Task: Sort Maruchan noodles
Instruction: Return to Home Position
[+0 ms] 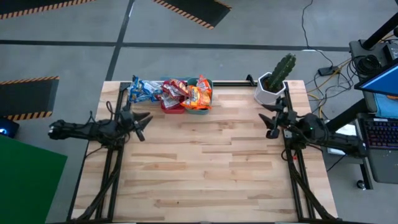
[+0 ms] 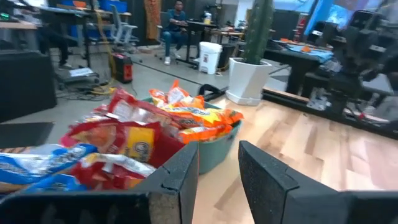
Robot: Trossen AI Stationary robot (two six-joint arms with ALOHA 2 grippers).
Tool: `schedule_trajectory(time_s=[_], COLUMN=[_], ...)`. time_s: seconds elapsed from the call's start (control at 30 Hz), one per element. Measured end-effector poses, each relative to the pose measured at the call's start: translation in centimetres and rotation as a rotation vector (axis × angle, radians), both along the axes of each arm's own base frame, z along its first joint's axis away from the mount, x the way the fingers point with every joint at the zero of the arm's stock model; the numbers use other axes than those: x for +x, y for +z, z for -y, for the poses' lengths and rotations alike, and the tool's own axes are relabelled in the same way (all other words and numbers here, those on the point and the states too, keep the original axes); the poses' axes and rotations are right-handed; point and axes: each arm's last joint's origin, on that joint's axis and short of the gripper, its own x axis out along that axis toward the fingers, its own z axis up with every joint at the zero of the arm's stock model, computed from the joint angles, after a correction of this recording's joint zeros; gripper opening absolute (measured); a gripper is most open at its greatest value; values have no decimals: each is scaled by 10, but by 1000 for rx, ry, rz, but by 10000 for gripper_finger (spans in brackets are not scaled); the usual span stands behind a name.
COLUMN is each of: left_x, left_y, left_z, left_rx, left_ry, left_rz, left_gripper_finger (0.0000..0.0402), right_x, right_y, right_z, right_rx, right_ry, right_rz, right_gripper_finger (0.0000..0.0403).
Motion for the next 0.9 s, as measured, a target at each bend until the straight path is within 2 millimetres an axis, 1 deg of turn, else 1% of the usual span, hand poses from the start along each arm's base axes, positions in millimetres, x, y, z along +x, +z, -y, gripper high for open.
schedule_trajectory(time_s=[0.23,0.4,0.53,0.77,0.9], left_x=[2,4,6,11,11], left_y=[-13,-13,-13,-18,-18], left_z=[2,5,9,17,17], left_rx=[-5,-14,8,159,179], left_ry=[-58,-187,-331,-588,-607], left_rz=[7,17,17,79,71], left_gripper_finger=[98,94,76,37,13], right_x=[-4,-2,-1,1,1], right_y=[-5,-9,-13,-22,-24], right_z=[-1,-1,0,0,0], right_rx=[4,4,32,71,85], right_ry=[0,-3,3,8,2], right_rz=[-19,-51,-91,-175,-198], right_gripper_finger=[180,157,139,112,98])
